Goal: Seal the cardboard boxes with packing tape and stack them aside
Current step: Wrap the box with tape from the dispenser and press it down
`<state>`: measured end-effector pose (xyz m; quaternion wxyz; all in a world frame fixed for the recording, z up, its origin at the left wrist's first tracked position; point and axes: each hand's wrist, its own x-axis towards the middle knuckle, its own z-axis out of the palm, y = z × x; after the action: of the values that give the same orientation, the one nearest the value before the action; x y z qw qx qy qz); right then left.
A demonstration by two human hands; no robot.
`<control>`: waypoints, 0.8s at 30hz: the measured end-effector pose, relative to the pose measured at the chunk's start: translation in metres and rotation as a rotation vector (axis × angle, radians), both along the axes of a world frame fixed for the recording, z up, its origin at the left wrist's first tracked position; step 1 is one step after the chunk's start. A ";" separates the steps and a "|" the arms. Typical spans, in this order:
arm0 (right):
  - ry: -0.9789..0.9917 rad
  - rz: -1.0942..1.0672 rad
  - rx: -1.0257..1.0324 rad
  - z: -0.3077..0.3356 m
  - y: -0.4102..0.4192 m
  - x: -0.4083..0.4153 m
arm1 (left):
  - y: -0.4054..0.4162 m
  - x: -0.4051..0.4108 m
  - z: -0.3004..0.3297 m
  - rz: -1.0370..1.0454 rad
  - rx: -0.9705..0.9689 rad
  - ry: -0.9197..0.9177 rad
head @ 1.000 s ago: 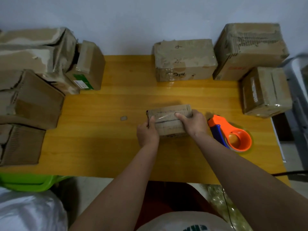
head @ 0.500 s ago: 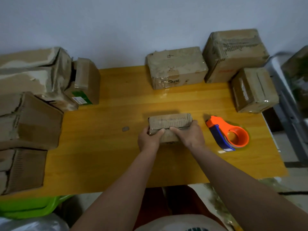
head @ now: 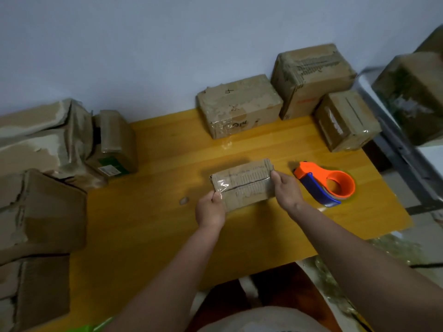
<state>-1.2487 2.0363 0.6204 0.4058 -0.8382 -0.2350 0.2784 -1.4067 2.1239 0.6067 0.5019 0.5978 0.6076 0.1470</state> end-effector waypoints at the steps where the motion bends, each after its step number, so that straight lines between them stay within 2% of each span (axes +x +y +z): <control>1: -0.022 -0.010 0.029 0.004 0.005 0.002 | 0.000 -0.002 -0.001 -0.039 -0.016 0.038; 4: 0.008 -0.077 0.053 0.009 0.019 0.013 | -0.008 -0.006 0.005 -0.120 -0.082 0.176; 6: 0.054 -0.031 -0.019 0.005 0.025 0.019 | -0.011 -0.008 0.012 -0.147 -0.008 0.311; 7: 0.075 0.021 -0.056 0.004 0.027 0.021 | -0.011 -0.007 0.022 -0.194 0.093 0.357; 10: 0.084 0.101 -0.050 0.004 0.028 0.024 | -0.004 0.005 0.039 -0.609 0.392 0.366; 12: -0.029 0.081 -0.036 0.002 0.020 0.030 | 0.003 0.015 0.037 -0.907 0.415 0.422; 14: -0.199 0.021 -0.122 -0.003 0.004 0.041 | 0.007 0.023 0.027 -1.032 0.378 0.528; 17: -0.410 -0.081 -0.347 -0.017 -0.029 0.057 | -0.001 0.035 0.022 -0.935 0.368 0.655; 20: -0.433 -0.128 -0.619 -0.025 -0.046 0.066 | -0.022 0.046 0.023 -0.831 0.287 0.612; 24: -0.409 -0.243 -0.642 -0.033 -0.051 0.078 | -0.039 0.044 0.025 -0.794 0.274 0.553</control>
<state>-1.1708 1.9852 0.5871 0.0980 -0.9823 -0.1108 0.1152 -1.3622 2.0847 0.6312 0.2562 0.8598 0.4186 -0.1405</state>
